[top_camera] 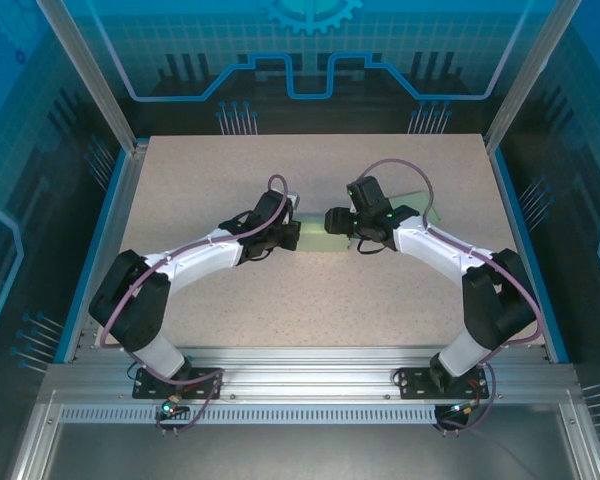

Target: Fold the paper box

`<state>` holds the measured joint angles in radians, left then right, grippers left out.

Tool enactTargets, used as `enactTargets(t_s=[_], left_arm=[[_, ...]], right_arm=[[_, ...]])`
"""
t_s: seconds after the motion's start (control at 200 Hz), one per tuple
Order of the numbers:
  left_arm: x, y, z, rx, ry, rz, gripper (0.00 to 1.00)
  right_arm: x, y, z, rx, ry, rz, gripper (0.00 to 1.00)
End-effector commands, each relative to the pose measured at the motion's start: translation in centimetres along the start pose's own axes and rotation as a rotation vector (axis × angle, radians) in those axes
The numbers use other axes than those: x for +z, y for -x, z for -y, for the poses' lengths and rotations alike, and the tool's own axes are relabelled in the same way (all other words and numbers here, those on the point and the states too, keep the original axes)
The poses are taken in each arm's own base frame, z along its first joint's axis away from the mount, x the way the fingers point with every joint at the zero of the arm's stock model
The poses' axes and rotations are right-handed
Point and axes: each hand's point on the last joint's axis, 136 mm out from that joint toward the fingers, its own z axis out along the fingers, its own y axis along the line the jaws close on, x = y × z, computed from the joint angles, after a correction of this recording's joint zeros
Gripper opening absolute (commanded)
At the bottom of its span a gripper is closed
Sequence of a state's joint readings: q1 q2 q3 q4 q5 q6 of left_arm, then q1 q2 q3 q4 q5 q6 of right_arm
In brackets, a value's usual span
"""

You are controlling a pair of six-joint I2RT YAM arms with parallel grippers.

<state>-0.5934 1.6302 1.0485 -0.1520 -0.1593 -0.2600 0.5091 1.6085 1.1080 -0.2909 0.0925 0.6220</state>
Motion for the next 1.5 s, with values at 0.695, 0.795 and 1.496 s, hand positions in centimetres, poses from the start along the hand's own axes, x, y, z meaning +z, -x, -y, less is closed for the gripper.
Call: enactTargets(t_s=[0.695,0.795,1.496], left_arm=[[-4.1,-4.7,3.8,-0.116,-0.265,-0.13,0.83],[-4.6,-4.5,4.3,-0.137,-0.297,-0.123,0.99],[-1.8,-0.5,0.6,-0.546,-0.255,0.019,0.99]], right_arm=[[4.9,-6.5,5.0,0.088,-0.091,-0.135,0.43],[5.0,-6.6,5.2,0.092,-0.092,-0.126,0.43],[4.6,-6.5,4.4,0.058,-0.078,-0.114,0.43]])
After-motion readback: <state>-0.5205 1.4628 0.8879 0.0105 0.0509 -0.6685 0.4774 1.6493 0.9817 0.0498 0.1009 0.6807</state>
